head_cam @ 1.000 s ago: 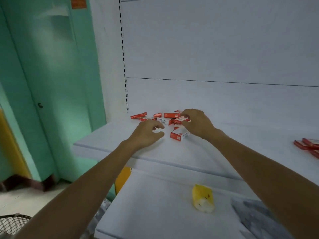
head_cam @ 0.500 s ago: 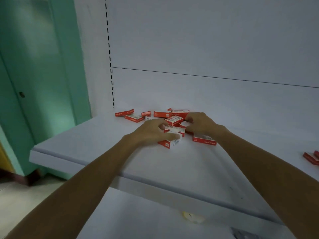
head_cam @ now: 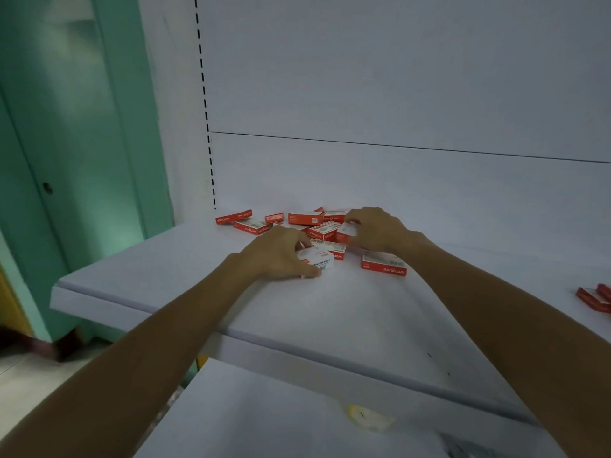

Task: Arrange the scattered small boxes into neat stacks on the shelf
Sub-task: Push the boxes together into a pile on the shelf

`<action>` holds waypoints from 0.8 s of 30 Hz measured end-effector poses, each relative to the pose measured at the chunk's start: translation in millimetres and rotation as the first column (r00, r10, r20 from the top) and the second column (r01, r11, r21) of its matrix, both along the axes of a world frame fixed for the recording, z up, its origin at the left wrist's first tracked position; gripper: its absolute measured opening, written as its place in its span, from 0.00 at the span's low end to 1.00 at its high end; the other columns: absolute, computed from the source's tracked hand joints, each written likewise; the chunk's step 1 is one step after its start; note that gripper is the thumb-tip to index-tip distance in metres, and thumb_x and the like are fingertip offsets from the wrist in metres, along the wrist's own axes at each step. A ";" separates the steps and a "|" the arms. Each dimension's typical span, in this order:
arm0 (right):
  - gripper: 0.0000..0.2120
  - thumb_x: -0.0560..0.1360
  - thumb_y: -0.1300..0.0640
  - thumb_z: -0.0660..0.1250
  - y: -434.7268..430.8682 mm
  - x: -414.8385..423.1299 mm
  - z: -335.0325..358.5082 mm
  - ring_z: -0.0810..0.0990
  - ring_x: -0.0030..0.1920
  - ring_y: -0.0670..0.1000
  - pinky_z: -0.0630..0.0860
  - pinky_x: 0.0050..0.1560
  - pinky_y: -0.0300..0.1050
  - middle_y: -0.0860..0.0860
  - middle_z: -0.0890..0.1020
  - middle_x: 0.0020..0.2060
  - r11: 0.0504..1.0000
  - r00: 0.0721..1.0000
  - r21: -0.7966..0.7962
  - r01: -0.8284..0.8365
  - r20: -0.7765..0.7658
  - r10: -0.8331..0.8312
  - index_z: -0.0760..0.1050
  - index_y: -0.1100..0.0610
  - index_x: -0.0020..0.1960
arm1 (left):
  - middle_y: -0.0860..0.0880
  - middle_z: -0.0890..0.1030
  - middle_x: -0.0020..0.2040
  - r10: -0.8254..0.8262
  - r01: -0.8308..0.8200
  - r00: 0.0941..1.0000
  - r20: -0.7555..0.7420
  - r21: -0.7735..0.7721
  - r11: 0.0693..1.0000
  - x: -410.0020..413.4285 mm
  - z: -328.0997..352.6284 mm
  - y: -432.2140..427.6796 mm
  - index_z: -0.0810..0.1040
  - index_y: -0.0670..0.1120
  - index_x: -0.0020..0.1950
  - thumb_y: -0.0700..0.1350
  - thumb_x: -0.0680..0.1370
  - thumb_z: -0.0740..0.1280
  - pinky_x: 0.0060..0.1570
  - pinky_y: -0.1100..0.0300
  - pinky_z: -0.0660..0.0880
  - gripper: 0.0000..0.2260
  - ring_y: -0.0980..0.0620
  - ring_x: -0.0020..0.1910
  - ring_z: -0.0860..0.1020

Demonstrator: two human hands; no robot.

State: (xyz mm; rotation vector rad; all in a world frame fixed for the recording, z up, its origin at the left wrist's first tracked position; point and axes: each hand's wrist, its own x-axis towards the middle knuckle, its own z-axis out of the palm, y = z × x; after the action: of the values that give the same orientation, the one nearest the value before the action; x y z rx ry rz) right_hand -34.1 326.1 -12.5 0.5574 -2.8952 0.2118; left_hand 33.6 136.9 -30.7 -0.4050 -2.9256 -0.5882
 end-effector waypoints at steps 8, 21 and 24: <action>0.24 0.73 0.45 0.66 13.1 65.3 7.9 0.74 0.59 0.53 0.70 0.57 0.46 0.53 0.76 0.62 0.992 0.997 -0.128 0.023 -0.076 -0.033 0.71 0.55 0.65 | 0.48 0.78 0.60 -0.060 0.087 0.989 -0.133 0.212 0.973 44.0 16.3 9.3 0.75 0.46 0.63 0.49 0.68 0.75 0.45 0.64 0.69 0.25 0.56 0.51 0.73; 0.23 0.72 0.49 0.68 162.0 232.5 -5.3 0.73 0.60 0.54 0.69 0.59 0.46 0.54 0.77 0.60 0.881 0.886 -0.194 0.432 -0.090 -0.454 0.71 0.57 0.64 | 0.49 0.78 0.58 -0.420 0.435 0.901 -0.114 0.206 0.877 122.2 2.1 142.0 0.76 0.48 0.60 0.49 0.70 0.73 0.50 0.62 0.70 0.20 0.53 0.53 0.75; 0.22 0.73 0.49 0.67 207.7 273.9 -1.5 0.75 0.59 0.54 0.71 0.56 0.44 0.54 0.78 0.59 0.827 0.836 -0.225 0.516 -0.076 -0.543 0.72 0.58 0.64 | 0.48 0.78 0.59 -0.504 0.515 0.857 -0.105 0.198 0.834 134.9 4.2 195.8 0.75 0.48 0.61 0.50 0.70 0.73 0.51 0.62 0.70 0.21 0.51 0.55 0.75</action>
State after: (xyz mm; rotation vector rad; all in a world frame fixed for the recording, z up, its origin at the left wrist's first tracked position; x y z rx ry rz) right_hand 239.8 533.9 -14.0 -0.2692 -2.7165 0.3511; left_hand 168.5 332.7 -26.5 -1.1707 -2.6491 -0.9366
